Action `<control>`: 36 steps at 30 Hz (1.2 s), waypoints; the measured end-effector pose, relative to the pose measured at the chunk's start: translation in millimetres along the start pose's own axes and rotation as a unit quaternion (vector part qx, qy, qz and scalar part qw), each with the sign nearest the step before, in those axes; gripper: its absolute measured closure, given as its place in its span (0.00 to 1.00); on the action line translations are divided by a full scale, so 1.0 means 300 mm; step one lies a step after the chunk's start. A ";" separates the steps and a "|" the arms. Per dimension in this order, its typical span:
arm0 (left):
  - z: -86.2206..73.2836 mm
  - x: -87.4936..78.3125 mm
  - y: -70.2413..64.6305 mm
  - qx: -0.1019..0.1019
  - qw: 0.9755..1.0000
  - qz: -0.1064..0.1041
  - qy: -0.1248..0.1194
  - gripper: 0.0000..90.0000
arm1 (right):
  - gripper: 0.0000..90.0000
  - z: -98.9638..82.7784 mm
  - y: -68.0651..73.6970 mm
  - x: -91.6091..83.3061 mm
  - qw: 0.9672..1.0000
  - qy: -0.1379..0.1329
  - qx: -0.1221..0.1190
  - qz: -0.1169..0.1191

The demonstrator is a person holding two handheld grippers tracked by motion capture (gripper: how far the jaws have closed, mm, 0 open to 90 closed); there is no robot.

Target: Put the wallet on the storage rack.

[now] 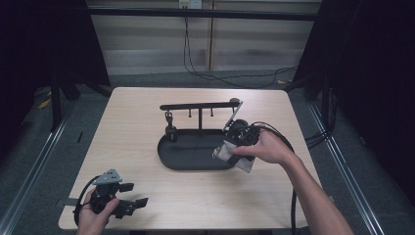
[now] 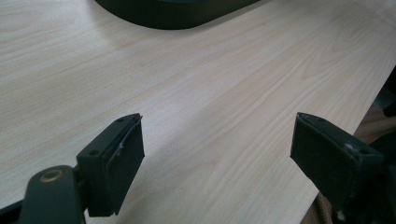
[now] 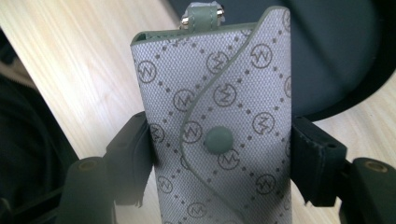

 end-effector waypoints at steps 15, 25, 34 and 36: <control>-0.002 0.002 0.001 -0.004 1.000 -0.006 0.001 0.19 | 0.34 -0.003 -0.077 -0.009 0.996 -0.018 0.087 -0.020; -0.003 0.003 0.002 -0.008 1.000 -0.005 0.000 0.19 | 0.34 -0.018 -0.139 -0.021 0.984 -0.026 0.175 -0.018; -0.002 0.000 0.005 -0.014 1.000 -0.007 -0.001 0.19 | 0.34 -0.032 -0.198 -0.014 0.968 -0.028 0.248 -0.033; -0.002 0.000 0.006 -0.015 1.000 -0.008 -0.001 0.19 | 0.34 -0.034 -0.205 -0.007 0.964 -0.026 0.264 -0.030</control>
Point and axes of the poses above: each handheld gripper's, and its own axes: x roughly forward along the jaws, z roughly out of its top, y roughly to its left, the point moved 6 cm from there along x, roughly forward along the jaws, and after that the axes turned 5 degrees about -z, right-handed, at the moved point
